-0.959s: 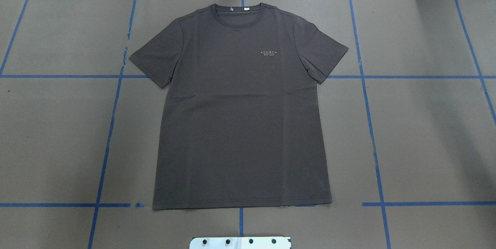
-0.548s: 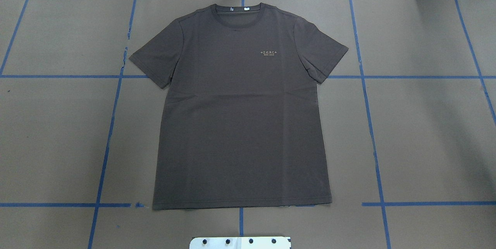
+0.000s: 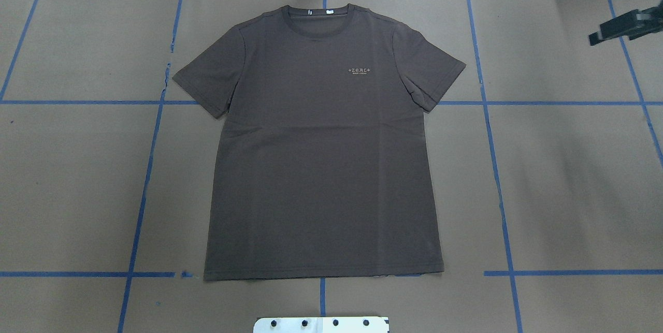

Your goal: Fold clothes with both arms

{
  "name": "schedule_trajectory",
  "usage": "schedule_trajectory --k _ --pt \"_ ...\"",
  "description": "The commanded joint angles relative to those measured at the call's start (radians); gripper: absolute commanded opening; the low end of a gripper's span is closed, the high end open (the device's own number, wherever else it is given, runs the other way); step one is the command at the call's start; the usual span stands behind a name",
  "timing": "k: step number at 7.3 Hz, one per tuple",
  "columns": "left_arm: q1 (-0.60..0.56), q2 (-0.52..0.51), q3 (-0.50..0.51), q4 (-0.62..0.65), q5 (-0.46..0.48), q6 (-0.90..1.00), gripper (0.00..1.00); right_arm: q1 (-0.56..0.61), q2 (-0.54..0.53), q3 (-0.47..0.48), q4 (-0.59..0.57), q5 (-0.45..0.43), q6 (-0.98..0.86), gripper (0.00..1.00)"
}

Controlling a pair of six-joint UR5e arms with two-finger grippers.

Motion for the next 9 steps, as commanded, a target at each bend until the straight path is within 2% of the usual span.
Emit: schedule_trajectory --k 1,2,4,7,9 --pt "0.0 0.004 0.002 -0.017 0.002 0.0 1.0 -0.188 0.143 -0.217 0.272 -0.195 0.331 0.82" --pt "0.0 0.002 0.002 -0.019 0.002 0.0 1.0 -0.251 0.194 -0.271 0.291 -0.277 0.406 0.76" --pt "0.0 0.004 0.005 -0.019 0.002 0.002 1.0 -0.33 0.254 -0.349 0.302 -0.392 0.465 0.72" --pt "0.0 0.002 0.004 -0.019 0.003 0.002 1.0 -0.364 0.312 -0.479 0.349 -0.451 0.476 0.67" --pt "0.0 0.004 0.005 -0.019 0.003 0.002 1.0 -0.371 0.312 -0.486 0.348 -0.461 0.476 0.64"
